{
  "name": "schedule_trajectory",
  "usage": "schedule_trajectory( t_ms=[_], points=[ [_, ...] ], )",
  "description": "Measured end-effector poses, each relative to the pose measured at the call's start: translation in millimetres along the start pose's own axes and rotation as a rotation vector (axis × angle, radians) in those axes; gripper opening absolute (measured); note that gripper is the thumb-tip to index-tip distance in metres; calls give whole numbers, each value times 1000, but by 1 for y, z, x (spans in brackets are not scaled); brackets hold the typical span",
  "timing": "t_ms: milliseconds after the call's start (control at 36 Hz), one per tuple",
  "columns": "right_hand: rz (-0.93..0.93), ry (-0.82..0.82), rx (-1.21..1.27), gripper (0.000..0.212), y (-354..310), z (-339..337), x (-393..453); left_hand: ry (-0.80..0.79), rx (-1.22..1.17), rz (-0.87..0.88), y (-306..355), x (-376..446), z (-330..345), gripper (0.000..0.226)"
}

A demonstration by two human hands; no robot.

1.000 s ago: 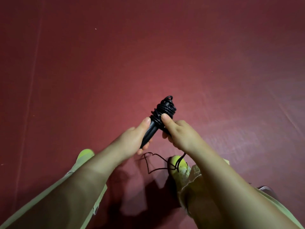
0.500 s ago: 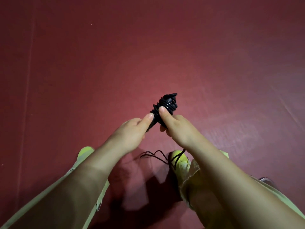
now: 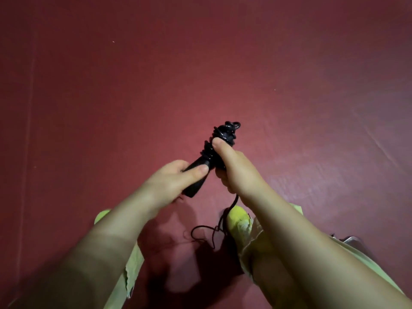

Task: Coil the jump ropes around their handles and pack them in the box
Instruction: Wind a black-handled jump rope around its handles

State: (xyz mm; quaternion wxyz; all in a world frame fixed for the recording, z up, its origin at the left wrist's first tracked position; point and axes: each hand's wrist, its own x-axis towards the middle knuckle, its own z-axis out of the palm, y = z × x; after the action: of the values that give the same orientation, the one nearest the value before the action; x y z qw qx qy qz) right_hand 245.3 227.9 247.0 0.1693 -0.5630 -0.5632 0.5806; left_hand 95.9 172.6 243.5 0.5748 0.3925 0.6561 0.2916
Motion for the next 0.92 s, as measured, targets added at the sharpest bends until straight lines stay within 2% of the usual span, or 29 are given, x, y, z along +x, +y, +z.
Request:
schedule_trajectory(
  t_ms=[56, 111, 194, 250, 278, 333, 389, 472, 528, 611, 750, 833, 917],
  points=[
    [-20, 10, 96, 46, -3, -4, -1, -164, -315, -114, 3, -6, 0, 56],
    [-14, -43, 263, 41, -7, -9, -3, -338, -576, -195, 8, -11, 1, 74],
    [-77, -149, 386, 47, -8, -11, -4, -499, -777, -234, 10, -17, 9, 92],
    [-118, -165, 371, 60, -7, -11, -4, -559, -826, -247, 5, -18, 16, 92],
    [-139, -175, 345, 59, -6, -13, -3, -624, -890, -257, 3, -16, 18, 89],
    [-172, -223, 278, 53, -5, -15, -4, -819, -1082, -245, -2, -12, 20, 82],
    [-183, -246, 202, 60, -4, -18, -3, -953, -1186, -221, -6, -6, 18, 79],
    [-188, -245, 160, 73, -2, -19, -1, -1012, -1181, -218, -10, -1, 15, 71],
    [-191, -237, 150, 80, -3, -20, -1, -957, -1109, -252, -4, -2, 12, 68],
    [-144, -198, 84, 94, -3, -20, 0, -668, -901, -307, 6, -4, 11, 66],
    [56, -70, -78, 79, 1, -17, 1, -437, -637, -339, 6, -2, 13, 66],
    [114, -49, -125, 79, 2, -14, 0, -284, -426, -269, 1, 0, 17, 64],
    [150, -40, -119, 77, -1, -14, -1, -153, -318, -178, 0, -1, 20, 58]
  ],
)
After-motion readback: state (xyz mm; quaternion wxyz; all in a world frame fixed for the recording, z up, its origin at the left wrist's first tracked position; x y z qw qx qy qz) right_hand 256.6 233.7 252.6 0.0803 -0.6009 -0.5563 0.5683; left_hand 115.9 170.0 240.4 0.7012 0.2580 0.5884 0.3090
